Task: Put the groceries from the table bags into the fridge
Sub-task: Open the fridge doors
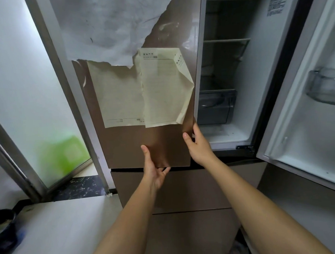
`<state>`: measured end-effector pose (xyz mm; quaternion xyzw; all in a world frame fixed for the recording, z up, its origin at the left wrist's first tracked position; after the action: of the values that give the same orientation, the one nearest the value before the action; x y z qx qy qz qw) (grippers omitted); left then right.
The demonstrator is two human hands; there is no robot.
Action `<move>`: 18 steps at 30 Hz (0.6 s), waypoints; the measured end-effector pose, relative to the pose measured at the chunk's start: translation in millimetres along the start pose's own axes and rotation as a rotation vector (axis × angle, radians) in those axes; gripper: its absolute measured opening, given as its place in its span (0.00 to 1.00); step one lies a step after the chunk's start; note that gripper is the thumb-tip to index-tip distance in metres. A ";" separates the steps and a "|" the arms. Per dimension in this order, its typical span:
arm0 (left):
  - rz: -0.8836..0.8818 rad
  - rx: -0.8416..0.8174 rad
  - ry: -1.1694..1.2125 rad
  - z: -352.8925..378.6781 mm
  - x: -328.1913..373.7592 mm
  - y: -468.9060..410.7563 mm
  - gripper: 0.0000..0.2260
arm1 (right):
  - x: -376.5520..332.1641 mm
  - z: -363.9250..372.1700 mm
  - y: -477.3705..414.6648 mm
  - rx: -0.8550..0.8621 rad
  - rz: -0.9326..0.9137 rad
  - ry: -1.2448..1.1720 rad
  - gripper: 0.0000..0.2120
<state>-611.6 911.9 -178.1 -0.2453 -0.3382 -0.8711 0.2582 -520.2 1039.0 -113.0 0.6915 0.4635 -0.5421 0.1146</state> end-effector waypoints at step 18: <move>0.004 0.168 -0.075 -16.2 -5.7 28.6 0.44 | 23.6 23.4 42.8 0.120 -0.287 0.242 0.49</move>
<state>-593.9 883.6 -178.9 -0.2562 -0.4189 -0.8293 0.2668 -502.9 1012.4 -157.0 0.6840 0.5347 -0.4923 -0.0618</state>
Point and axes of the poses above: each hand's wrist, its own y-axis away from the middle knuckle, its own z-axis out of the palm, x = y × z, the point moved 2 cm from there along -y, towards the middle knuckle, and after that the axes turned 10 degrees about -z, right-handed, at the moved point
